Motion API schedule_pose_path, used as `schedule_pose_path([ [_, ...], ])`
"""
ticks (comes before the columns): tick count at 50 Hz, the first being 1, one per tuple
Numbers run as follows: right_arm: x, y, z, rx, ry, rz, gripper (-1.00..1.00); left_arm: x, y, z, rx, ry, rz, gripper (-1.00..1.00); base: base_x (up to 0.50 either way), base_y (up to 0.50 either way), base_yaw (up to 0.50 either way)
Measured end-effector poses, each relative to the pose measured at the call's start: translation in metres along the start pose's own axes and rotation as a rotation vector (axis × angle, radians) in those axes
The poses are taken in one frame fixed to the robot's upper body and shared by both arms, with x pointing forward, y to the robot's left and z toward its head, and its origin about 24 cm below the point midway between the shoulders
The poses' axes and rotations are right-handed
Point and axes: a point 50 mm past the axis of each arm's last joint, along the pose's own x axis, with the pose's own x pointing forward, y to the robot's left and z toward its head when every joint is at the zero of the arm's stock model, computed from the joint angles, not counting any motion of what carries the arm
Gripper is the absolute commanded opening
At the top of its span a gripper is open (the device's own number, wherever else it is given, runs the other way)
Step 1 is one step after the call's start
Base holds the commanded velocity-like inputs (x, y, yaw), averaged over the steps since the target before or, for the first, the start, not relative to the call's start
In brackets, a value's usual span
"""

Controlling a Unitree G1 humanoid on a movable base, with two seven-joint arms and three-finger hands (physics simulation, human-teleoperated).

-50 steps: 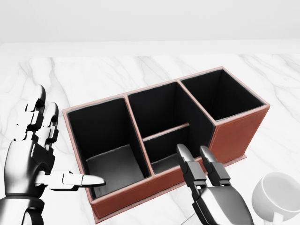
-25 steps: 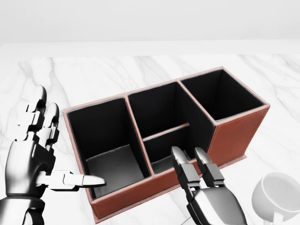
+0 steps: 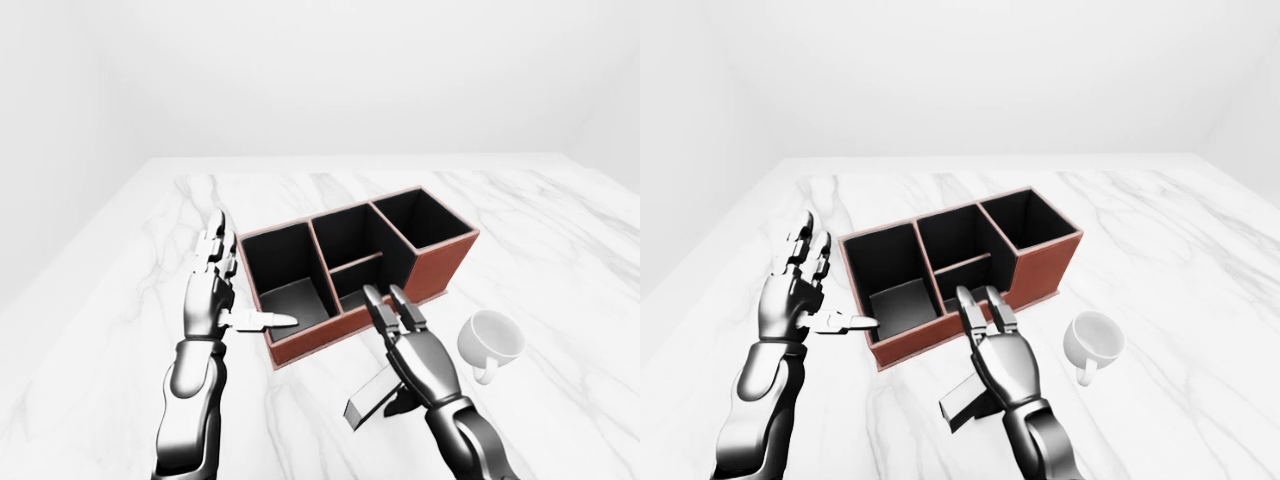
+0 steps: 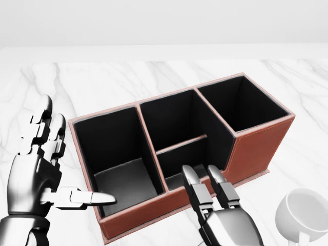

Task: Pick up the book and place it in the front compartment of the caddy.

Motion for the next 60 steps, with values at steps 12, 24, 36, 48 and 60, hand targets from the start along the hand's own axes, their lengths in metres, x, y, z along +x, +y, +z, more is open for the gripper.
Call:
schedule_pose_path([
  [12,0.000,0.005,0.000,-0.013,-0.001,0.006,1.00,0.000,0.000,0.000,0.001,0.000,-0.002,1.00,0.00,0.00,0.00],
  [24,0.000,0.009,-0.001,-0.025,-0.002,0.011,1.00,0.000,-0.001,0.001,0.002,-0.003,-0.003,1.00,0.00,0.00,0.00],
  [36,-0.001,0.014,-0.002,-0.037,0.001,0.017,1.00,-0.001,-0.001,0.001,0.003,-0.002,-0.004,1.00,0.00,0.00,0.00],
  [48,-0.001,0.019,-0.003,-0.050,0.001,0.023,1.00,0.000,-0.001,0.000,0.003,0.002,-0.004,1.00,0.00,0.00,0.00],
  [60,-0.001,0.022,-0.003,-0.057,0.001,0.027,1.00,0.000,-0.001,-0.001,0.003,0.003,-0.005,1.00,0.00,0.00,0.00],
])
